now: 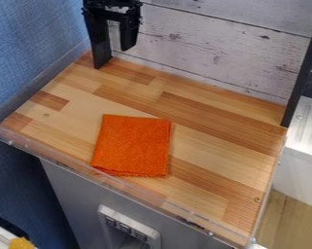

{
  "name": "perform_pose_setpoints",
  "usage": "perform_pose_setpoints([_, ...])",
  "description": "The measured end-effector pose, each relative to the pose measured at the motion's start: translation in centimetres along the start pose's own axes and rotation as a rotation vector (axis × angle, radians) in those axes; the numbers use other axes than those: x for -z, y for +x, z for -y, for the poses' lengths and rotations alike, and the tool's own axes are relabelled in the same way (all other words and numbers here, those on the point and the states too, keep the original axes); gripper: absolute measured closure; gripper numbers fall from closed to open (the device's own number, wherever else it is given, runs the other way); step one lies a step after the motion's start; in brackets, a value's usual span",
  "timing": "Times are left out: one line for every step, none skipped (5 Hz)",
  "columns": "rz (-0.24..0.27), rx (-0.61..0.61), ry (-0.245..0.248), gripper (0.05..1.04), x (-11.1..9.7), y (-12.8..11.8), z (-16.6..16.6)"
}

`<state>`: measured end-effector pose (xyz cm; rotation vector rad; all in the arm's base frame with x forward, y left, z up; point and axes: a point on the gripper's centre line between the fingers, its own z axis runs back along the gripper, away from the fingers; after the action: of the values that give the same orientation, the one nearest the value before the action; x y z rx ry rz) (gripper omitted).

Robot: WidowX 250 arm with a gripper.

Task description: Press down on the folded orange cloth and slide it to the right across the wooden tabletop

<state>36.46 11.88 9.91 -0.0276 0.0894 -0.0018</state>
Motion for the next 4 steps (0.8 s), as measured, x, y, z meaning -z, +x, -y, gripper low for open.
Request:
perform_pose_setpoints([-0.042, -0.084, -0.016, 0.088, 2.3, -1.4, 0.8])
perform_pose_setpoints([0.019, -0.185, 0.0, 0.087, 1.5, -2.6, 2.4])
perform_pose_setpoints([0.062, -0.317, 0.012, 0.088, 1.9, -4.0, 3.9])
perform_pose_setpoints([0.115, -0.444, 0.026, 0.088, 2.3, -4.8, 5.7])
